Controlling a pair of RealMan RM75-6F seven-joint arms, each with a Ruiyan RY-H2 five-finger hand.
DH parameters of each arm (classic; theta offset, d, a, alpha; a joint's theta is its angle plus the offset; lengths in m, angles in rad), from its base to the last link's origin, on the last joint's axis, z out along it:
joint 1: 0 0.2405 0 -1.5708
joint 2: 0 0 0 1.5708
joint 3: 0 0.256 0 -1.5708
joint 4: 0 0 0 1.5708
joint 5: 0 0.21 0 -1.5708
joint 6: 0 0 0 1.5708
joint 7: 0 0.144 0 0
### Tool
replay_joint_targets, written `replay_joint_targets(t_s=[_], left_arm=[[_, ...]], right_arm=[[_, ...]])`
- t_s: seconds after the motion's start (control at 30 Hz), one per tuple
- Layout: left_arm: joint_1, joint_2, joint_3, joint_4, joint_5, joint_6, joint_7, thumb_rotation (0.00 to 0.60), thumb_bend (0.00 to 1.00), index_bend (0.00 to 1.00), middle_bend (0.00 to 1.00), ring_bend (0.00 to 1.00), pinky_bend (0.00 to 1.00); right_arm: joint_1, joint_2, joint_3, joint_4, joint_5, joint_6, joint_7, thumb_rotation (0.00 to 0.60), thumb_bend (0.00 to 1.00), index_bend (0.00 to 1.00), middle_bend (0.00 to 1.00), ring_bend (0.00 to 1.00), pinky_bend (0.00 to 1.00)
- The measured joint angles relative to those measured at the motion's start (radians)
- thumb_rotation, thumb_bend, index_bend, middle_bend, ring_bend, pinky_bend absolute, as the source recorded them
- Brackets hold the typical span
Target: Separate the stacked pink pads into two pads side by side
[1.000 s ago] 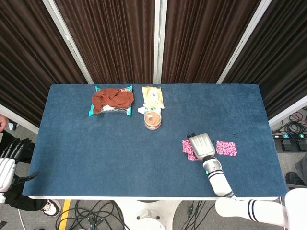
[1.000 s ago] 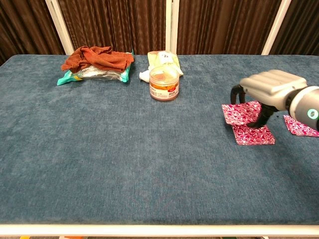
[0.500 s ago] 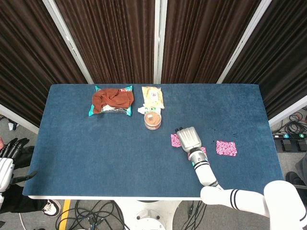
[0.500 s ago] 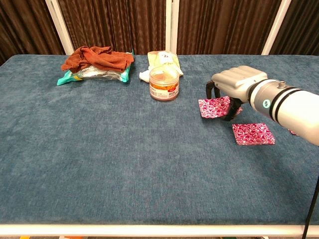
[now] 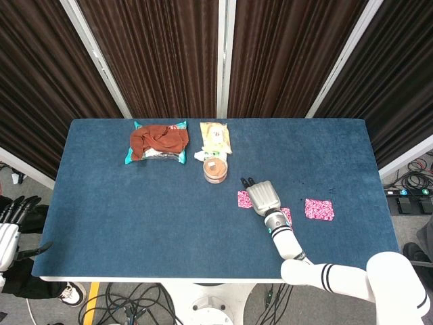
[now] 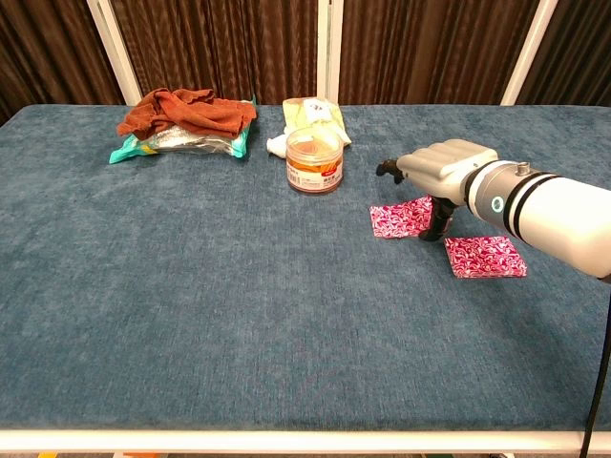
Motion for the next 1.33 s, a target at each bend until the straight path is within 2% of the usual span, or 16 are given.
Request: replay_joint_targets(t_s=[0.33, 0.57, 0.63, 0.67, 0.77, 0.83, 0.9, 1.07, 1.33], left_arm=[[0.001, 0.0, -0.001, 0.001, 0.0, 0.002, -0.003, 0.6, 0.02, 0.11, 0.1, 0.0, 0.13], [-0.002, -0.002, 0.0, -0.005, 0.005, 0.0, 0.01, 0.6, 0.02, 0.11, 0.1, 0.0, 0.13], [-0.003, -0.001, 0.0, -0.01, 0.008, 0.001, 0.015, 0.6, 0.02, 0.11, 0.1, 0.0, 0.13], [-0.003, -0.001, 0.0, -0.013, 0.01, 0.001, 0.018, 0.6, 0.02, 0.11, 0.1, 0.0, 0.13], [-0.006, 0.002, -0.001, -0.02, 0.011, 0.002, 0.025, 0.6, 0.02, 0.11, 0.1, 0.0, 0.13], [-0.007, 0.003, -0.002, -0.023, 0.011, 0.001, 0.03, 0.6, 0.02, 0.11, 0.1, 0.0, 0.13], [-0.009, 0.005, -0.002, -0.029, 0.012, -0.001, 0.04, 0.6, 0.02, 0.11, 0.1, 0.0, 0.13], [-0.014, 0.012, -0.002, -0.05, 0.017, -0.002, 0.067, 0.6, 0.02, 0.11, 0.1, 0.0, 0.13], [-0.015, 0.014, -0.003, -0.054, 0.013, -0.006, 0.077, 0.6, 0.02, 0.11, 0.1, 0.0, 0.13]], right_arm=[[-0.034, 0.077, -0.016, -0.096, -0.088, 0.062, 0.069, 0.6, 0.15, 0.01, 0.13, 0.78, 0.87], [-0.141, 0.189, -0.046, -0.219, -0.285, 0.225, 0.206, 0.6, 0.12, 0.14, 0.25, 0.63, 0.73], [-0.181, 0.217, -0.068, -0.237, -0.357, 0.286, 0.24, 0.6, 0.12, 0.15, 0.24, 0.57, 0.65], [-0.211, 0.237, -0.087, -0.248, -0.406, 0.329, 0.261, 0.6, 0.12, 0.16, 0.23, 0.5, 0.58], [-0.294, 0.28, -0.141, -0.251, -0.525, 0.445, 0.303, 0.6, 0.11, 0.12, 0.13, 0.22, 0.28], [-0.347, 0.299, -0.175, -0.226, -0.579, 0.513, 0.319, 0.6, 0.1, 0.04, 0.02, 0.03, 0.06], [-0.406, 0.319, -0.212, -0.178, -0.615, 0.566, 0.348, 0.6, 0.09, 0.0, 0.0, 0.0, 0.0], [-0.507, 0.365, -0.266, -0.112, -0.641, 0.589, 0.49, 0.6, 0.06, 0.0, 0.0, 0.0, 0.0], [-0.618, 0.388, -0.264, 0.022, -0.65, 0.606, 0.658, 0.6, 0.06, 0.0, 0.0, 0.0, 0.0]])
